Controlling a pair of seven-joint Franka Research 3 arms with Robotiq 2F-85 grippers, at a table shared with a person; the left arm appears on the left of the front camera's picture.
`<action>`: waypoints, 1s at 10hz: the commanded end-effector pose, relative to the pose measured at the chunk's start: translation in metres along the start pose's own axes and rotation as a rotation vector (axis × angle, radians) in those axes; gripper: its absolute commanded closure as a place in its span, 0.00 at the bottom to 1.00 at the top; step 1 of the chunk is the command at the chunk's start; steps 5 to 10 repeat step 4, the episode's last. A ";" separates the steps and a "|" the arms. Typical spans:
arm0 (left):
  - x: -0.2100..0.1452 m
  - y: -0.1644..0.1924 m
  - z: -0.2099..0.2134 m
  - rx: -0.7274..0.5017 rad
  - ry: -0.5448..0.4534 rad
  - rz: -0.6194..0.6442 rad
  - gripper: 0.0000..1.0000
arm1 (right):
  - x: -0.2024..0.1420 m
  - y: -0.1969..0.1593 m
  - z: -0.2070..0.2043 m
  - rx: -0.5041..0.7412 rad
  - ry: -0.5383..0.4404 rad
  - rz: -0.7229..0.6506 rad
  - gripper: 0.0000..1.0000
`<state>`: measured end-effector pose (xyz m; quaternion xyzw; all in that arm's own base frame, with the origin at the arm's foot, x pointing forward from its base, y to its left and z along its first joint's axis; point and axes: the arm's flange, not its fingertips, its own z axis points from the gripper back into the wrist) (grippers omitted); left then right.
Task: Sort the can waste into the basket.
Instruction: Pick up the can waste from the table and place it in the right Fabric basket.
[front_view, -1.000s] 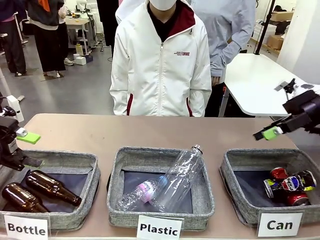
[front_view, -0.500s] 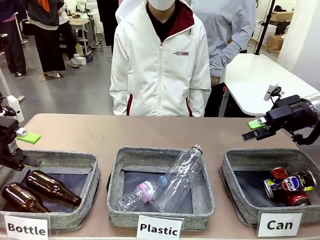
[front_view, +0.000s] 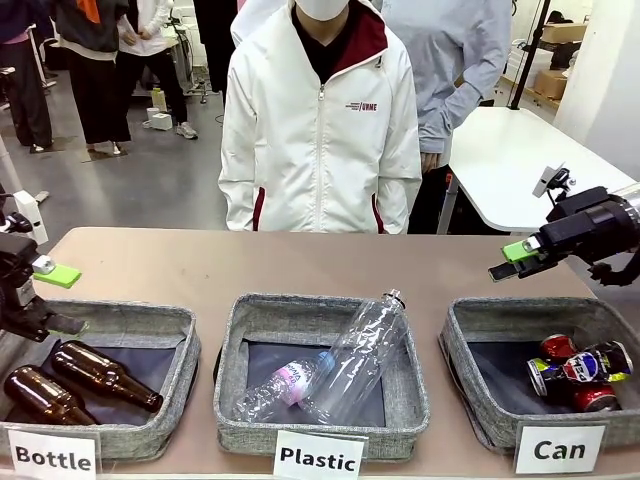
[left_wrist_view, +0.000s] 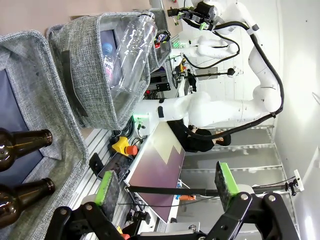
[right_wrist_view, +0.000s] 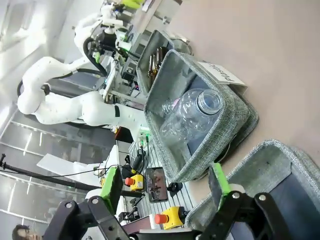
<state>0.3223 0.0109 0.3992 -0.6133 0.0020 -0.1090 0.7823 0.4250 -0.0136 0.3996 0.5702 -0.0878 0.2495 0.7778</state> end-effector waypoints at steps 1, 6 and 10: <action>-0.002 0.000 0.003 0.007 0.004 -0.012 0.00 | -0.002 0.000 -0.001 -0.010 0.003 0.014 0.09; -0.002 0.000 0.003 0.007 0.004 -0.012 0.00 | -0.002 0.000 -0.001 -0.010 0.003 0.014 0.09; -0.002 0.000 0.003 0.007 0.004 -0.012 0.00 | -0.002 0.000 -0.001 -0.010 0.003 0.014 0.09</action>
